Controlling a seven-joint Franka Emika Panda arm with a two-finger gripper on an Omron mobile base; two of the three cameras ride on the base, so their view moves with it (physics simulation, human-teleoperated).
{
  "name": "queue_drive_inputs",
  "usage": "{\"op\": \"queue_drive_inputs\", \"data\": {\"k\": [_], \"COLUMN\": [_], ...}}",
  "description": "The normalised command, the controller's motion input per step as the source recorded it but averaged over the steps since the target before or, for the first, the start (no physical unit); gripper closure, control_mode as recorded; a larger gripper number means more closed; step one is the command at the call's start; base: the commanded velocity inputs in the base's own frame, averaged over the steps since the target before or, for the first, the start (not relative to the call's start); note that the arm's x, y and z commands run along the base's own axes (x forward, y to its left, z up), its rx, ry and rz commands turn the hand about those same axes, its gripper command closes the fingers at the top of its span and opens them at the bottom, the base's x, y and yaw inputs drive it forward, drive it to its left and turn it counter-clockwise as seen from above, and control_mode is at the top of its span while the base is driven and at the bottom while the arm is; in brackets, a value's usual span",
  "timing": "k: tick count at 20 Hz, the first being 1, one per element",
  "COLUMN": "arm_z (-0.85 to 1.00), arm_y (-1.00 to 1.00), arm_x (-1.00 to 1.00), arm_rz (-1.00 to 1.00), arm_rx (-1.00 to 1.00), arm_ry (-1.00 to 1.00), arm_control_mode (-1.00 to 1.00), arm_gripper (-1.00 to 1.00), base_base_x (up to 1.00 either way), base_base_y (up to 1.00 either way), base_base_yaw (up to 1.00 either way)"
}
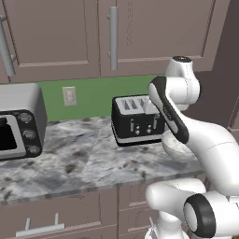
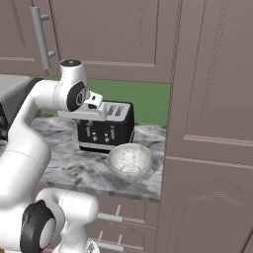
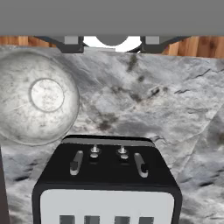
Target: Open the cabinet and setup a tea strainer by placing it in the bowl upright.
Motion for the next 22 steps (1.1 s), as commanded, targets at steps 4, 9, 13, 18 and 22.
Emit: {"op": "queue_drive_inputs", "data": {"k": [4, 9, 13, 18, 22], "arm_z": [0.02, 0.17, 0.48, 0.66, 0.76], "arm_y": [0.19, 0.43, 0.33, 0.1, 0.07], "arm_x": [-0.1, -0.16, -0.14, -0.05, -0.29], "arm_rz": [0.0, 0.0, 0.0, 0.0, 0.0], "arm_rx": [-0.01, -0.07, -0.01, 0.02, 0.0], "arm_ry": [-0.1, -0.28, -0.44, -0.32, -0.23], "arm_control_mode": [-1.0, -1.0, -1.0, -1.0, -1.0], "arm_gripper": [-1.0, -1.0, -1.0, -1.0, -1.0], "base_base_x": [0.0, 0.0, 0.0, 0.0, 0.0], "base_base_y": [0.0, 0.0, 0.0, 0.0, 0.0], "base_base_yaw": [0.0, 0.0, 0.0, 0.0, 0.0]}}
